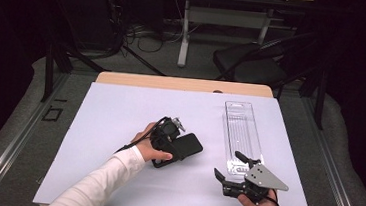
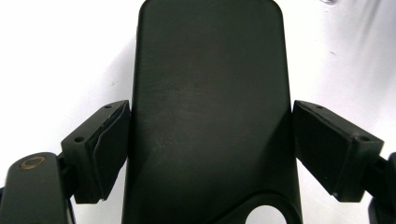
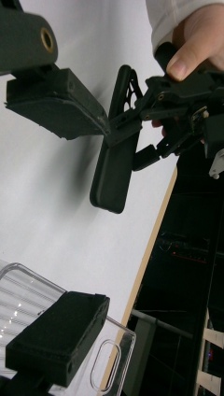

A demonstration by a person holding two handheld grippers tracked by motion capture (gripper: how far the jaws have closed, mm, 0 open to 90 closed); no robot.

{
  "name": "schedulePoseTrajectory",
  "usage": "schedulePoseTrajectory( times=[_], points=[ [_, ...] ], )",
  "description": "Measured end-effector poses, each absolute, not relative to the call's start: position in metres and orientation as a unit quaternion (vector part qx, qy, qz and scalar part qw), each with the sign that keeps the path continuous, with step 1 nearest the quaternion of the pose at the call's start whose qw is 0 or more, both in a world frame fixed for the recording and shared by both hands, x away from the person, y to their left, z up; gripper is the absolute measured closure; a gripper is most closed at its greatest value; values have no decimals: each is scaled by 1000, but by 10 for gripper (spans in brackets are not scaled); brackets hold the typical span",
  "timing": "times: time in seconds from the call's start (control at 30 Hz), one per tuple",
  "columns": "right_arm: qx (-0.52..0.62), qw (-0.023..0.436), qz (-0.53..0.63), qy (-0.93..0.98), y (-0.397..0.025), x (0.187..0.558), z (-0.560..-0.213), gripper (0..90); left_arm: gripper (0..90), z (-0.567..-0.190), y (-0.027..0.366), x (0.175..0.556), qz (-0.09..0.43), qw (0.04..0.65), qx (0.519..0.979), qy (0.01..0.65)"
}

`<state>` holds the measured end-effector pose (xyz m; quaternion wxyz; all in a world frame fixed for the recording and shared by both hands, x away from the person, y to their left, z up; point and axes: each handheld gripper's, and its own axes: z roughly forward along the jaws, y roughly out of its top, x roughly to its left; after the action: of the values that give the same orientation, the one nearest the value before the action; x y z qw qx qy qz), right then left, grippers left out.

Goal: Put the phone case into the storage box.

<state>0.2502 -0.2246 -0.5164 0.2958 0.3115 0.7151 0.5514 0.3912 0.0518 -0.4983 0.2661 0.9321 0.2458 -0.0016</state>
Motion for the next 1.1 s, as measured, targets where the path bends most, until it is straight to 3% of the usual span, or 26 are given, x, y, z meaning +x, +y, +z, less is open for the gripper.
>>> schedulePoseTrajectory(
  times=[1.1],
  points=[
    [258, 289, 521, 761, -201, 264, -495, 145, 149, -456, 71, 364, -1, 262, 935, 238]
  ],
)
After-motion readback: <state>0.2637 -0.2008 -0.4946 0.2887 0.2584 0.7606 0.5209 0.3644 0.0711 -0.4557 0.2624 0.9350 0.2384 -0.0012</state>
